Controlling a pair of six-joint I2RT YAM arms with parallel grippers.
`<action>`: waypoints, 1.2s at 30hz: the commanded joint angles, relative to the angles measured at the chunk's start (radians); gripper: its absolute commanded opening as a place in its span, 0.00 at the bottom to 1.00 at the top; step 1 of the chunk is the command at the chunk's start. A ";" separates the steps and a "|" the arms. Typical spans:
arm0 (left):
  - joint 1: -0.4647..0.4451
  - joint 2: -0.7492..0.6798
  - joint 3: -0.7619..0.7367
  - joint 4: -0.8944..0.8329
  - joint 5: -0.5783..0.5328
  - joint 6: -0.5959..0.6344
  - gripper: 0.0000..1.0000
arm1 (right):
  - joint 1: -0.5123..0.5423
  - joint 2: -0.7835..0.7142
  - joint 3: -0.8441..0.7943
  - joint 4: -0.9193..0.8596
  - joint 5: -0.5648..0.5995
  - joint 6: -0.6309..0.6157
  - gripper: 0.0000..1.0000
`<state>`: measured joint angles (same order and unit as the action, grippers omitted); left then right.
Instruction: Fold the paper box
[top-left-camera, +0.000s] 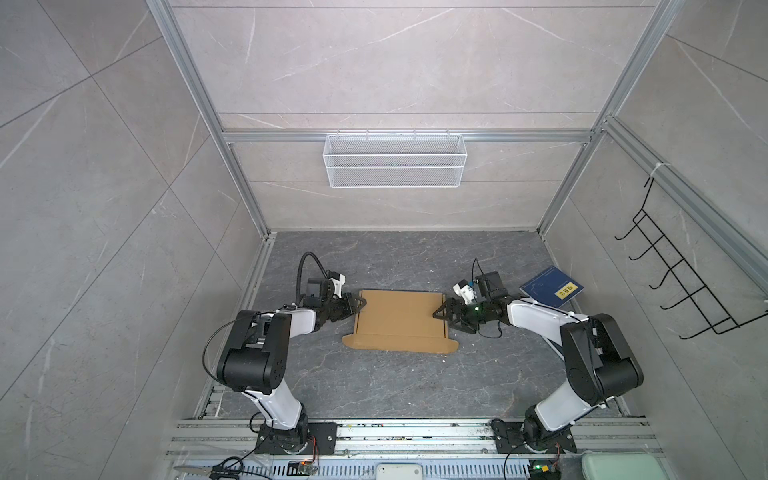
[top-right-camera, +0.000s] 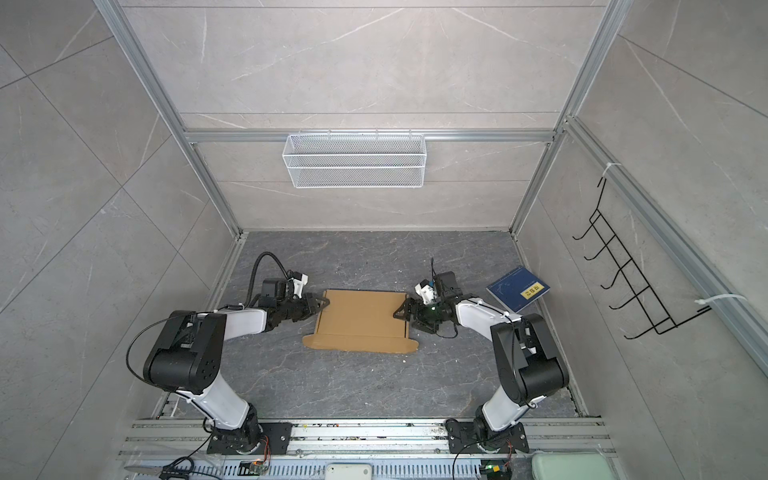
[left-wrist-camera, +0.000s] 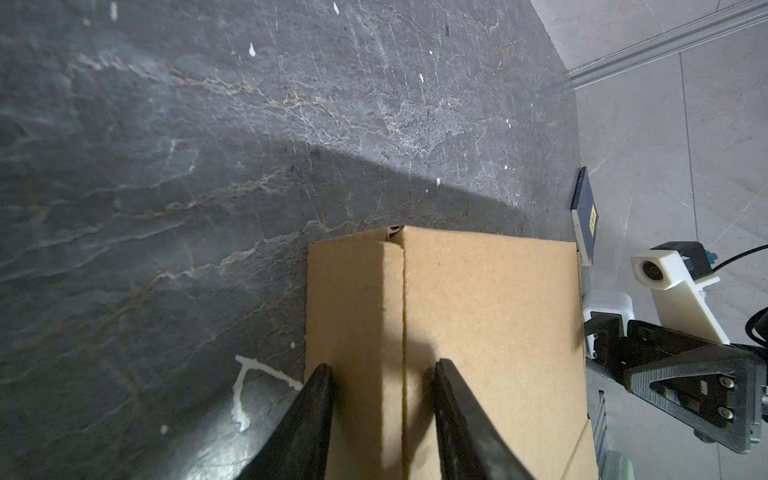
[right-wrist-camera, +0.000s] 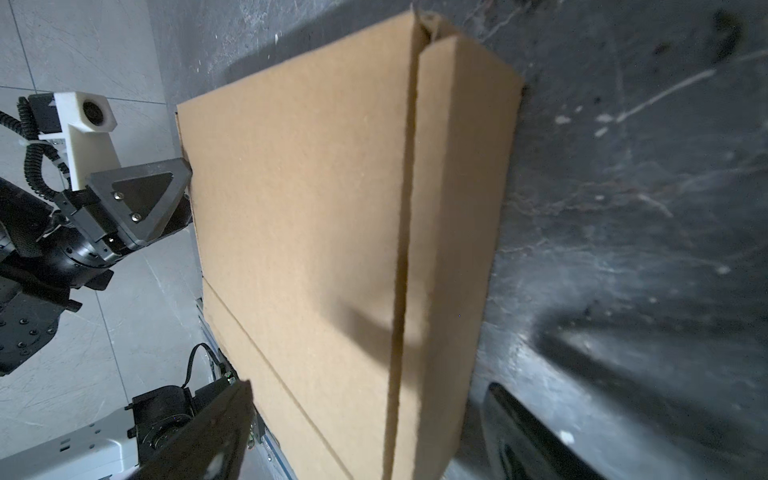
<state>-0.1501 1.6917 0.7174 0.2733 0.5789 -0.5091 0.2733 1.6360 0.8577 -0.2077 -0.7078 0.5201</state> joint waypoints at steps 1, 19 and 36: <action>0.018 0.017 -0.037 -0.077 -0.062 -0.009 0.41 | -0.003 0.023 -0.021 0.028 -0.025 0.009 0.89; 0.033 -0.019 -0.085 -0.069 -0.098 -0.022 0.33 | 0.001 0.083 -0.054 0.082 -0.061 0.034 0.90; 0.038 -0.055 -0.110 -0.058 -0.123 -0.022 0.26 | -0.002 0.114 -0.053 0.091 -0.073 0.041 0.90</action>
<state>-0.1261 1.6402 0.6529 0.3298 0.5518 -0.5369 0.2733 1.7210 0.8150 -0.1005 -0.7975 0.5541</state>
